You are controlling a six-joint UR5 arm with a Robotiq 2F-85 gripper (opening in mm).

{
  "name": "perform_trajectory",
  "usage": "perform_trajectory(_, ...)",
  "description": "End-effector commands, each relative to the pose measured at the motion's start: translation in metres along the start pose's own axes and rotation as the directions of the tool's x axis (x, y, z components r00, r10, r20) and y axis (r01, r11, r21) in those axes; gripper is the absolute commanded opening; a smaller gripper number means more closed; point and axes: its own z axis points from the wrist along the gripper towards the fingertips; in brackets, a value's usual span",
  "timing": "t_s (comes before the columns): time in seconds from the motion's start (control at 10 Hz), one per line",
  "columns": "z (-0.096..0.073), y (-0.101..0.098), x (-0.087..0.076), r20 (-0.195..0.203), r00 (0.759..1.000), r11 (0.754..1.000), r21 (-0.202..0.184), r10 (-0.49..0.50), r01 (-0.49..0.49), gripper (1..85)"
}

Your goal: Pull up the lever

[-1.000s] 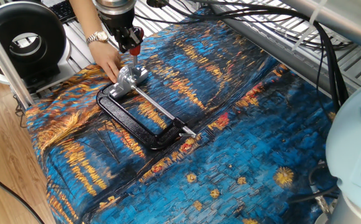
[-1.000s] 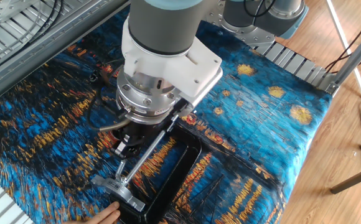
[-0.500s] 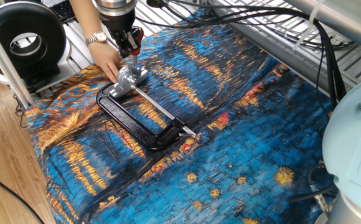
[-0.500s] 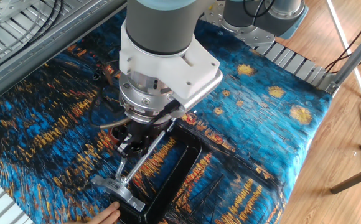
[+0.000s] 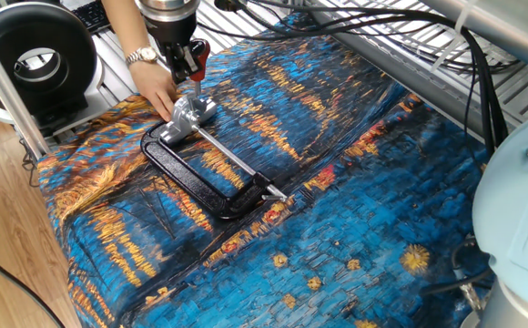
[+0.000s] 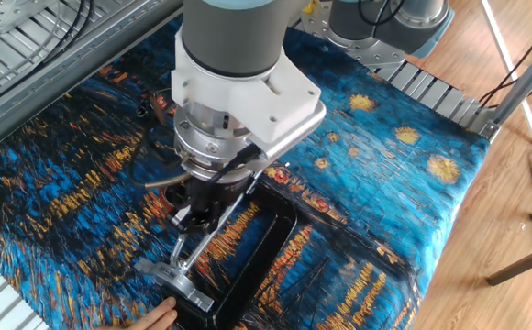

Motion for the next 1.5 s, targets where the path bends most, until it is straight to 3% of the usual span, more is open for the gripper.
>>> perform_trajectory(0.0,-0.003,-0.013,0.014,-0.026,0.998,0.998,0.042,-0.049,0.05,1.7)
perform_trajectory(0.6,-0.005,-0.025,0.055,-0.023,0.992,0.99,0.054,-0.127,0.128,1.7)
perform_trajectory(0.8,0.008,-0.027,0.075,-0.01,0.988,0.986,0.076,-0.151,0.152,1.7)
perform_trajectory(1.1,0.022,-0.033,0.106,-0.059,0.981,0.978,0.091,-0.185,0.19,1.7)
perform_trajectory(1.4,0.047,-0.035,0.125,-0.069,0.979,0.975,0.092,-0.194,0.2,1.7)
